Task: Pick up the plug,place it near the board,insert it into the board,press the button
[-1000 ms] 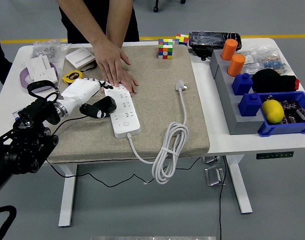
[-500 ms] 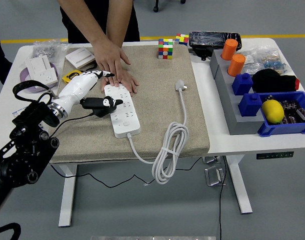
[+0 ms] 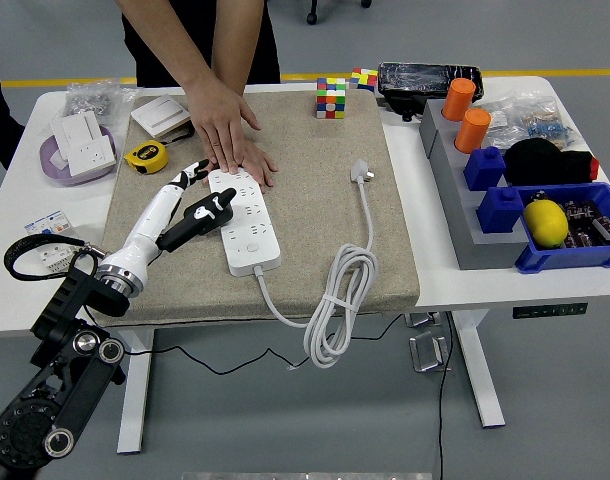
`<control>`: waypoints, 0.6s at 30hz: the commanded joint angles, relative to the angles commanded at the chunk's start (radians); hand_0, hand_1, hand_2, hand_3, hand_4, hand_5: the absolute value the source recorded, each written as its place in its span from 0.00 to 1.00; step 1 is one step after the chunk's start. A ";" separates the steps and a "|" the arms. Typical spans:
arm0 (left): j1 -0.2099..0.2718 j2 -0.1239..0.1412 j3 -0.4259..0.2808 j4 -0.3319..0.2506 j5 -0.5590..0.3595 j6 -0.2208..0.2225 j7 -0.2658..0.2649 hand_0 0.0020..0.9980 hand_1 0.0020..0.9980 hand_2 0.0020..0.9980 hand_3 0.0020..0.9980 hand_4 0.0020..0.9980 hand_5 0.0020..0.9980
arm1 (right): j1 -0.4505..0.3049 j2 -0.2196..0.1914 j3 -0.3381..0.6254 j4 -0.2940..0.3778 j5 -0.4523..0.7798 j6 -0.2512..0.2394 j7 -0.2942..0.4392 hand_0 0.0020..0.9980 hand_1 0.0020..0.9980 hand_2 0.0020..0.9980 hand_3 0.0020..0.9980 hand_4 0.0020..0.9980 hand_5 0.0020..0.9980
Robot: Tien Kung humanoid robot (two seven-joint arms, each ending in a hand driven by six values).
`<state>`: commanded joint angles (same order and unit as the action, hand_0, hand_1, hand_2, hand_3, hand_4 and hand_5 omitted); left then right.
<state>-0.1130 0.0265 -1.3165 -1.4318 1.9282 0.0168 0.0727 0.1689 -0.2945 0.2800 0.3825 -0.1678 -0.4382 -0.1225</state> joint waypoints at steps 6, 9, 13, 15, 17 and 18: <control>0.024 0.000 0.010 0.037 0.060 -0.006 -0.012 1.00 1.00 0.96 0.95 1.00 1.00 | 0.000 -0.001 -0.003 0.000 0.000 0.000 0.000 0.84 0.76 0.75 0.78 1.00 1.00; 0.020 -0.003 0.003 0.058 0.075 -0.002 -0.021 1.00 1.00 0.96 0.95 1.00 1.00 | -0.001 -0.002 -0.004 0.000 -0.001 0.000 0.000 0.84 0.76 0.75 0.78 1.00 1.00; 0.005 0.000 -0.002 0.082 0.088 -0.001 -0.028 1.00 1.00 0.95 0.94 1.00 1.00 | -0.002 -0.003 -0.005 0.000 0.001 0.000 0.000 0.84 0.76 0.75 0.78 1.00 1.00; -0.002 0.000 -0.003 0.091 0.091 -0.001 -0.029 1.00 1.00 0.95 0.94 1.00 1.00 | -0.002 -0.003 -0.006 0.000 0.002 0.000 0.000 0.84 0.76 0.75 0.78 1.00 1.00; -0.010 -0.001 -0.005 0.102 0.099 0.000 -0.032 1.00 1.00 0.95 0.94 1.00 1.00 | -0.002 -0.003 -0.006 0.000 0.002 0.000 -0.001 0.84 0.76 0.75 0.78 1.00 1.00; -0.013 -0.001 -0.005 0.106 0.101 0.000 -0.033 1.00 1.00 0.94 0.93 1.00 1.00 | -0.002 -0.003 -0.005 0.000 0.002 0.000 -0.001 0.84 0.76 0.75 0.78 1.00 1.00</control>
<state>-0.1260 0.0259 -1.3217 -1.3262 2.0292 0.0170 0.0393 0.1664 -0.2973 0.2745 0.3826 -0.1657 -0.4379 -0.1232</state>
